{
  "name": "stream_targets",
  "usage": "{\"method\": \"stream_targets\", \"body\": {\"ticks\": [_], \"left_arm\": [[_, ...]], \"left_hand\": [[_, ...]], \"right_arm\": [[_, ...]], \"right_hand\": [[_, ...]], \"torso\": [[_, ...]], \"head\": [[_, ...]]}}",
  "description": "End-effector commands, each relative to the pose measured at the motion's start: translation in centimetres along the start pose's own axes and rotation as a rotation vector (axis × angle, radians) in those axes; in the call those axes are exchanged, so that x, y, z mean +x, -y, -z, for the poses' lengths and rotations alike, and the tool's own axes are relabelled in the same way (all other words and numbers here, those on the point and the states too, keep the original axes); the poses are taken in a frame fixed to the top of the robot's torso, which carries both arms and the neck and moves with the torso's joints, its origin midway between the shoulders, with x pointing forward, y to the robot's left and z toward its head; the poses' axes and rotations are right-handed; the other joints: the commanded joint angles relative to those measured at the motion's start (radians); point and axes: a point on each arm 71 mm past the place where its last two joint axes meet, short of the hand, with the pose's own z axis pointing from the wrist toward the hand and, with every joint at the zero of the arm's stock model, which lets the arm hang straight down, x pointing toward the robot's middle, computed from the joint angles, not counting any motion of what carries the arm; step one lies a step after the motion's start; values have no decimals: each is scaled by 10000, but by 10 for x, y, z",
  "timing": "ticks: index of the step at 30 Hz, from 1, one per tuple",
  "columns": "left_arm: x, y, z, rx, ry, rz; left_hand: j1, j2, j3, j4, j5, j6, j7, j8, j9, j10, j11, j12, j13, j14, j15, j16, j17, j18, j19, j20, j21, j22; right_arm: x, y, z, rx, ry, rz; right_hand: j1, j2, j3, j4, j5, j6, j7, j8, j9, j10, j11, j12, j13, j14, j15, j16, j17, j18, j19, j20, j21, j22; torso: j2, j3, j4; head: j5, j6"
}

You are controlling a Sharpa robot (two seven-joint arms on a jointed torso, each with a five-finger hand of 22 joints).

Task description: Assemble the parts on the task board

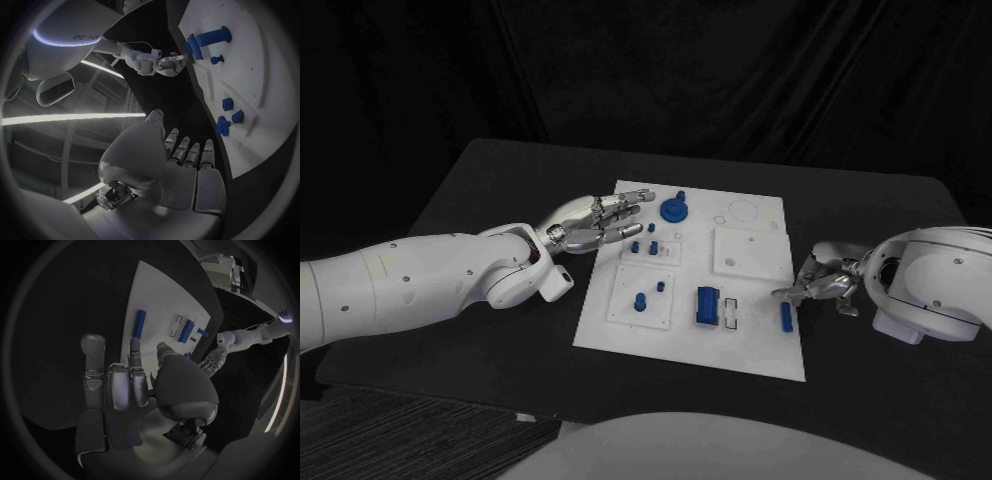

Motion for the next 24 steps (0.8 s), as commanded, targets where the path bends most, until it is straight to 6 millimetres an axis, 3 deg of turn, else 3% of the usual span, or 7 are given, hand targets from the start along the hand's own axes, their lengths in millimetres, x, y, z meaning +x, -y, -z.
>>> {"method": "stream_targets", "body": {"ticks": [1,7,9,14,24], "left_arm": [[1,13,-1,1764,-130,21],[3,13,-2,1765,-202,79],[3,13,-2,1759,-233,106],[4,13,-3,1735,-291,156],[6,12,-5,1712,-391,242]], "left_hand": [[105,68,-512,62,233,-108,-87,-89,-83,15,30,-212,-88,-3,-51,-105,-111,-533,-69,-16,-64,-106],[205,124,-507,52,322,-94,-66,-87,-82,61,154,-192,-79,-3,18,-105,-111,-555,-65,31,-60,-101],[228,137,-506,52,339,-82,-53,-85,-80,74,188,-186,-77,-3,38,-105,-111,-560,-62,45,-58,-97],[276,171,-506,53,386,-54,-45,-81,-77,108,267,-167,-72,-3,96,-105,-111,-575,-56,88,-53,-89],[383,244,-484,39,495,-4,-4,-76,-73,175,411,-126,-61,-3,191,-105,-111,-596,-45,166,-44,-74]], "right_arm": [[3,3,-2,264,-260,183],[7,3,-4,301,-360,352],[9,4,-4,315,-387,423],[12,4,-6,348,-401,600],[21,5,-12,392,-490,613]], "right_hand": [[-13,130,-116,-58,142,-20,19,-208,214,1043,-10,167,2649,842,-110,74,1407,-37,109,-29,140,951],[174,207,-139,-240,586,-97,63,-434,311,1043,29,167,2649,832,-80,50,1364,-33,113,-10,65,936],[318,251,-132,-387,1012,-94,77,-550,369,1043,43,167,2649,828,-69,41,1347,-31,117,0,40,933],[523,317,-97,-599,1523,-79,90,-703,448,1043,53,167,2649,825,-60,33,1331,-22,113,11,-37,921],[840,424,24,-891,1940,-60,99,-874,532,1043,63,167,2649,796,-51,-48,1205,2,90,22,-229,887]], "torso": [[-4,-3,-23],[-7,8,-16],[-12,19,-20],[-11,15,-29],[-11,18,-32]], "head": [[11,2],[-8,2],[1,2],[15,2],[1,2]]}}
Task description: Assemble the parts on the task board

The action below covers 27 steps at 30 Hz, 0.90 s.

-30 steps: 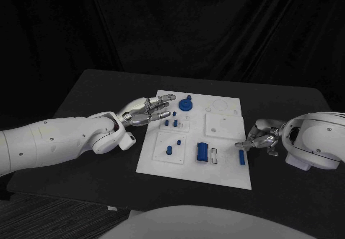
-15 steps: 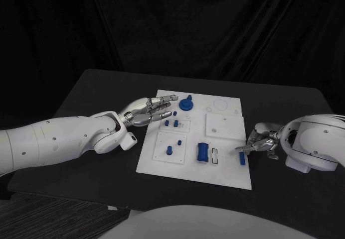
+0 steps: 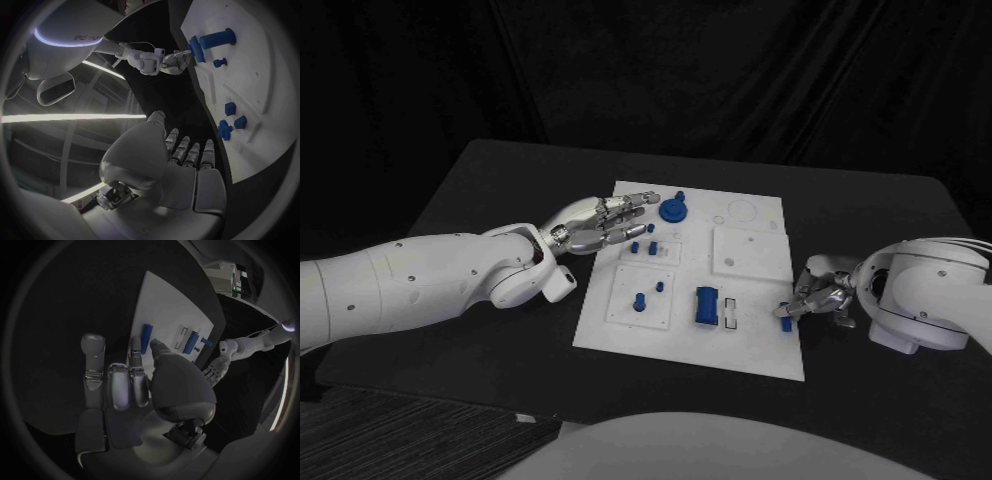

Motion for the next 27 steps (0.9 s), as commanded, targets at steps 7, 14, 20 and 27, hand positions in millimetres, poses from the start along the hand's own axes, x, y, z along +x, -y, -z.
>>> {"method": "stream_targets", "body": {"ticks": [7,14,20,27], "left_arm": [[3,11,-1,1633,-231,182],[4,11,-2,1627,-294,237],[5,11,-2,1610,-325,266],[5,10,-3,1583,-365,301]], "left_hand": [[229,87,-467,43,203,29,14,-72,-69,12,174,-66,-46,121,120,-102,-107,-597,33,144,-38,-67],[289,140,-445,43,253,100,59,-60,-59,160,377,88,-11,178,174,-80,-86,-605,40,187,-32,-60],[310,154,-436,39,272,125,83,-57,-56,182,409,119,-7,196,193,-73,-80,-612,42,200,-31,-58],[411,193,-384,9,360,198,151,-49,-48,236,483,206,4,238,237,-58,-67,-633,47,223,-27,-54]], "right_arm": [[9,3,-7,291,-12,29],[15,1,-9,255,-17,-42],[17,-1,-9,159,126,-191],[19,-5,-5,-67,437,-451]], "right_hand": [[538,164,239,-345,596,22,6,-430,-215,1041,56,167,2648,769,-55,-128,1082,17,47,4,-354,866],[1524,59,733,-1249,1438,-207,104,-750,-202,1041,125,167,2648,726,-12,-282,859,48,-16,27,-676,809],[1877,-29,948,-1645,1825,-244,165,-854,-194,1041,172,167,2648,732,20,-273,871,43,-17,50,-672,818],[2157,-286,2174,-2612,2633,-59,311,-1068,-142,1041,289,167,2648,746,101,-216,946,27,-43,99,-498,901]], "torso": [[2,2,-10],[6,-2,-3],[3,1,-1],[-1,3,-14]], "head": [[15,2],[12,2],[10,2],[33,2]]}}
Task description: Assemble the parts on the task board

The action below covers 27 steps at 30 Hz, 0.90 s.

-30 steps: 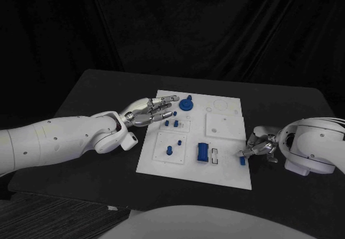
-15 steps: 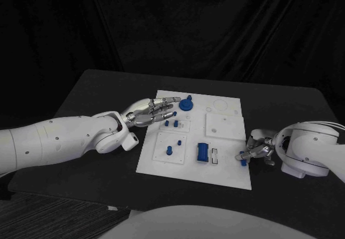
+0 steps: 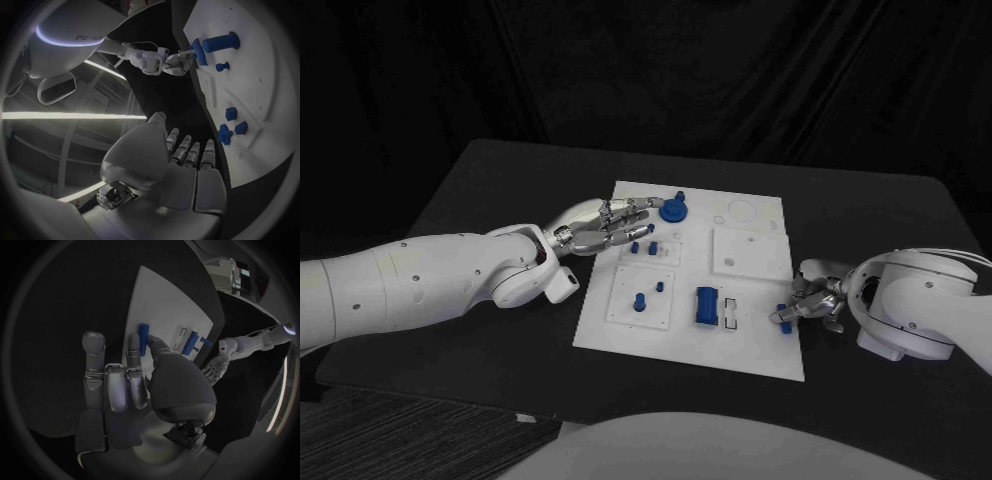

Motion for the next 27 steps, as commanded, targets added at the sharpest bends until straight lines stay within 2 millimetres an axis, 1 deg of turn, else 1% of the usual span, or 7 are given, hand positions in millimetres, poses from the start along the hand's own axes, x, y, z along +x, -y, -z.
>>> {"method": "stream_targets", "body": {"ticks": [1,2,5,8,16,27], "left_arm": [[2,11,0,1557,-148,133],[2,11,0,1551,-155,141],[2,10,0,1535,-171,158],[2,10,0,1519,-184,172],[3,9,0,1462,-239,224],[4,8,-1,1355,-331,304]], "left_hand": [[184,-39,-378,6,218,46,-1,-48,-48,-42,97,200,3,68,65,-57,-65,-633,45,49,-27,-54],[207,-35,-366,-1,237,54,11,-47,-47,-31,110,217,5,77,73,-53,-63,-637,45,54,-27,-55],[250,-28,-343,-17,269,75,30,-45,-45,-1,137,257,11,92,90,-48,-58,-644,48,64,-25,-52],[323,-26,-304,-41,337,108,58,-42,-42,37,175,317,19,116,113,-39,-51,-655,52,77,-22,-49],[427,-27,-239,-70,446,163,99,-36,-36,128,242,441,36,180,161,-16,-32,-669,61,112,-16,-40],[496,-32,-187,-82,502,200,132,-33,-33,182,305,533,45,262,237,17,-10,-679,79,180,-4,-20]], "right_arm": [[7,1,1,60,274,-219],[7,0,2,8,347,-279],[8,-1,5,-129,520,-444],[8,-2,9,-248,631,-657],[8,-4,16,-531,734,-1542],[8,-9,19,-731,84,-3114]], "right_hand": [[1045,-131,2108,-1112,1183,-696,-27,-1257,-1064,1072,-69,167,2649,732,-170,-36,968,26,-46,90,33,910],[971,-174,2280,-1215,1338,-648,-26,-1267,-1044,1072,-70,167,2649,734,-168,-27,980,21,-50,85,99,920],[785,-248,2626,-1425,1579,-558,-37,-1288,-995,1072,-77,167,2649,743,-170,7,1026,5,-57,76,272,942],[672,-280,2780,-1530,1682,-449,-60,-1260,-947,1072,-96,167,2649,752,-191,37,1069,-3,-59,69,366,951],[457,-304,2875,-1563,1721,-363,-89,-1241,-892,1072,-129,167,2649,757,-215,46,1070,-27,-15,57,612,983],[259,-310,2941,-1564,1850,-354,-111,-1253,-851,1072,-149,167,2649,748,-231,15,1010,-30,4,46,691,984]], "torso": [[0,3,-11],[1,3,-9],[3,4,-7],[2,1,-4],[-3,6,-8],[-9,6,-4]], "head": [[34,2],[36,2],[30,2],[30,2],[38,2],[30,2]]}}
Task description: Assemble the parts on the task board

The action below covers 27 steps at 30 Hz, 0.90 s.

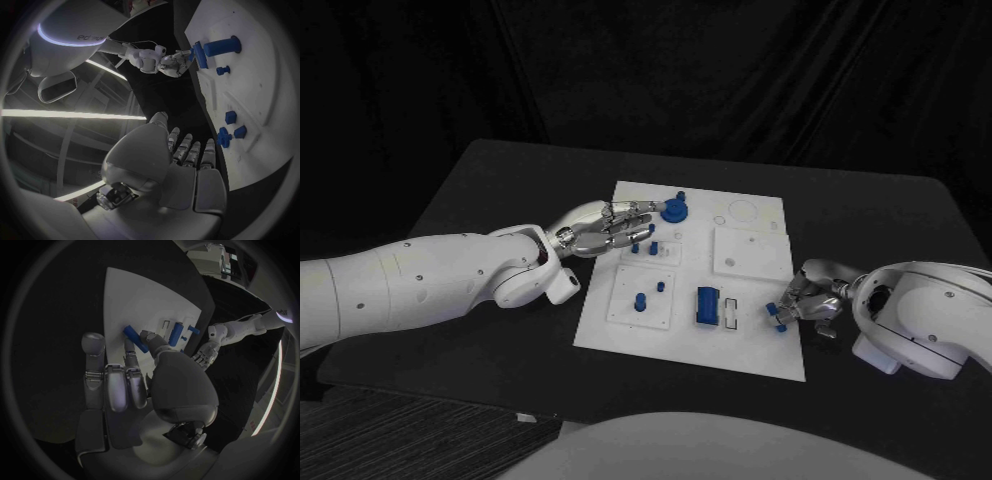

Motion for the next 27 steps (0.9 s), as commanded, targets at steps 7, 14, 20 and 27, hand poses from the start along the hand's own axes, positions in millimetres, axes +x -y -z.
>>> {"method": "stream_targets", "body": {"ticks": [7,14,20,27], "left_arm": [[3,9,-1,1328,-218,191],[4,9,-2,1283,-270,231],[5,8,-4,1256,-336,280],[6,7,-4,1218,-386,324]], "left_hand": [[122,6,-159,-87,214,106,28,-29,-30,7,135,268,46,97,72,21,-6,-672,-29,92,4,-7],[153,1,-130,-96,240,140,55,-25,-27,21,160,304,48,129,105,35,2,-661,-11,139,17,15],[183,-1,-98,-103,262,199,94,-17,-20,17,178,327,47,167,139,51,10,-641,12,196,33,42],[204,-1,-70,-107,276,259,130,-10,-14,9,189,341,46,196,163,63,16,-619,31,244,46,62]], "right_arm": [[5,-3,-2,63,-923,-2226],[11,-6,-5,305,-1852,-3437],[16,-6,-8,699,-2548,-4617],[16,-6,-8,869,-2683,-5158]], "right_hand": [[196,51,1406,-159,965,-42,-124,479,685,1083,-142,166,2648,745,-235,-5,978,-28,86,-38,308,977],[43,68,1406,-110,955,-77,-124,464,711,1083,-138,166,2648,747,-229,1,983,-35,86,-32,359,979],[-32,98,1412,-83,957,-77,-137,470,735,1083,-145,166,2648,747,-230,1,980,-40,85,-30,414,985],[-170,122,1374,-34,786,-83,-157,493,787,1083,-158,166,2648,744,-236,-7,964,-36,61,-27,420,977]], "torso": [[7,3,5],[12,-6,16],[9,-12,36],[8,-15,27]], "head": [[17,2],[0,2],[-22,2],[13,2]]}}
